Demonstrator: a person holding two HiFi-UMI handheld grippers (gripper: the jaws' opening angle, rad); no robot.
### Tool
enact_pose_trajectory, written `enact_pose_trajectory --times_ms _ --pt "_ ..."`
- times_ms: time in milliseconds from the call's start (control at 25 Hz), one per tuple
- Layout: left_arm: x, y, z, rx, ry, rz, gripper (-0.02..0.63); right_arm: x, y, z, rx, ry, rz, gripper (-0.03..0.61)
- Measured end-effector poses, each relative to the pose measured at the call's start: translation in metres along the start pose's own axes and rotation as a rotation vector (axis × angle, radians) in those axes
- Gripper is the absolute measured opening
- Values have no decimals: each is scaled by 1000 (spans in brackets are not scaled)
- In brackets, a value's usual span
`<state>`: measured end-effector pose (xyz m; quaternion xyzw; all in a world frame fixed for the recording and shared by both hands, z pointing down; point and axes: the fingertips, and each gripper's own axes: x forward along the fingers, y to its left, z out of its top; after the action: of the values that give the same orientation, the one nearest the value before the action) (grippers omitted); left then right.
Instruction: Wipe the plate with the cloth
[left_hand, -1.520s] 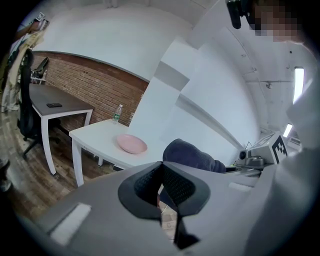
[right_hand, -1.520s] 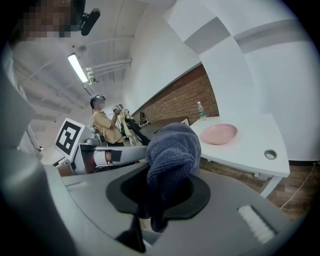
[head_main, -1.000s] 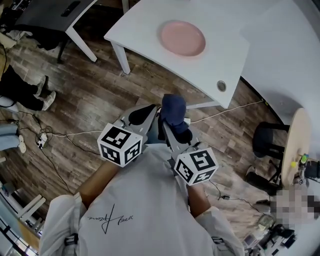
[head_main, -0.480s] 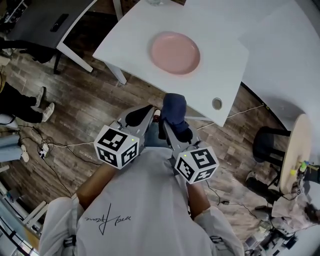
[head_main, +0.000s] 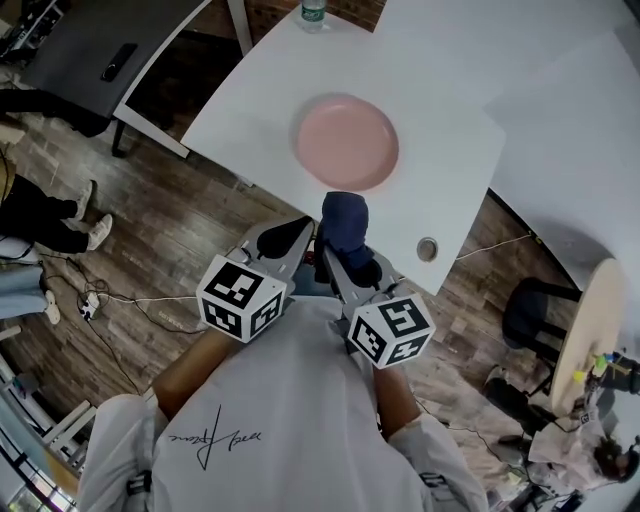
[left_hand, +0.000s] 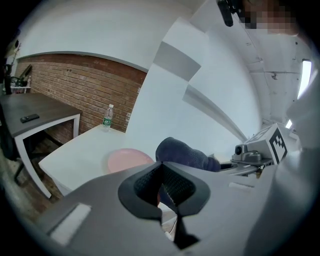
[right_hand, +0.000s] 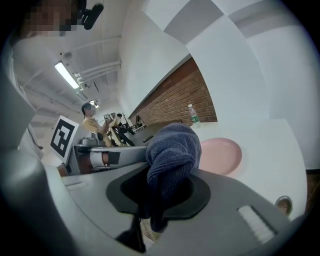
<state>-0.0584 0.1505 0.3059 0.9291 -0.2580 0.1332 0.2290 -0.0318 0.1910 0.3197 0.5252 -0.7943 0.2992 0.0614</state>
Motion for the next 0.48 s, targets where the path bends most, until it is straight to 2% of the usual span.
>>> enact_pose_trajectory --times_ms 240,480 --pt "35 12 27 -16 -37 17 14 12 -31 27 -32 -2 20 86" --pt "65 15 36 -22 -53 39 14 20 -64 36 -42 13 36 86"
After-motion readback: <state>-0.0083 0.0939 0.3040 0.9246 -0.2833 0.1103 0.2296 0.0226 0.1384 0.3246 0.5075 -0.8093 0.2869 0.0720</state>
